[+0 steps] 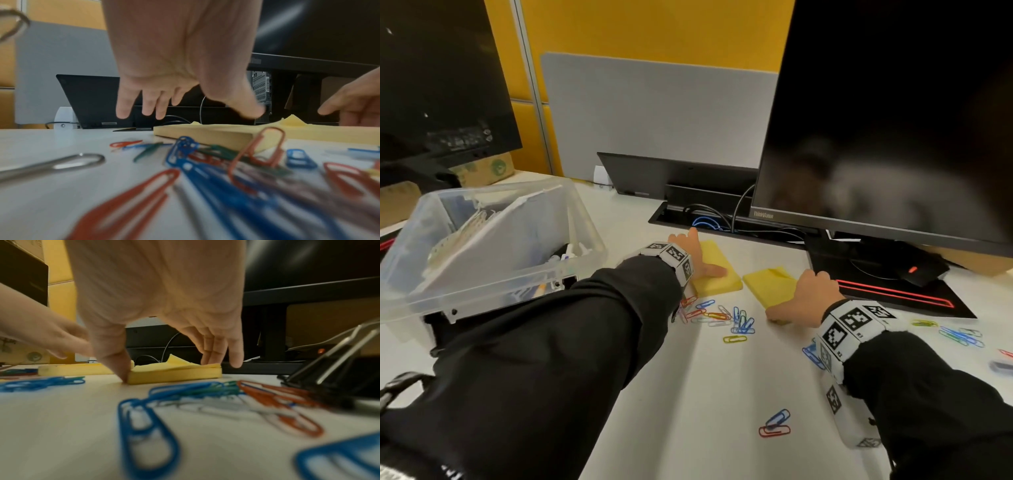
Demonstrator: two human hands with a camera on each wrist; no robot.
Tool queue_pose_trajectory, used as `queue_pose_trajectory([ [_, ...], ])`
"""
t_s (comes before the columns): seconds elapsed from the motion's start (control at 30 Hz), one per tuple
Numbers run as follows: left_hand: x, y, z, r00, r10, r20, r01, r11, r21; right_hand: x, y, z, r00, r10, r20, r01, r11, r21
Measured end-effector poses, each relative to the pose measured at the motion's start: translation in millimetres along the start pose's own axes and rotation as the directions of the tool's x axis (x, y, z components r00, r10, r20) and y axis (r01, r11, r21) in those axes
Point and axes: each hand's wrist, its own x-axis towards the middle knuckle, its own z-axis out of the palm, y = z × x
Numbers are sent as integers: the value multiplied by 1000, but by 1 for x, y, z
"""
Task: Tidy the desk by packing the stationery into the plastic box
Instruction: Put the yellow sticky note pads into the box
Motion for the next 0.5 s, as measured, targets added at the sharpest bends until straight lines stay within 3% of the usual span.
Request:
queue_pose_trajectory([
  [0.1, 5, -1, -1, 998, -45, 34, 45, 999, 11, -1, 0, 2, 1000, -8, 13, 8, 1000, 16],
  [0.2, 5, 1, -4, 999, -26, -21, 27, 997, 74, 3, 1, 3, 999, -12, 34, 11, 1000, 21],
  [0.3, 0, 5, -5, 1000, 5, 18, -7, 995, 97, 6, -1, 2, 999, -32, 31, 31, 999, 25],
  [0.5, -5, 6, -7, 997, -16, 76, 24, 994, -103, 2, 0, -1, 999, 12, -47, -12, 1000, 13],
])
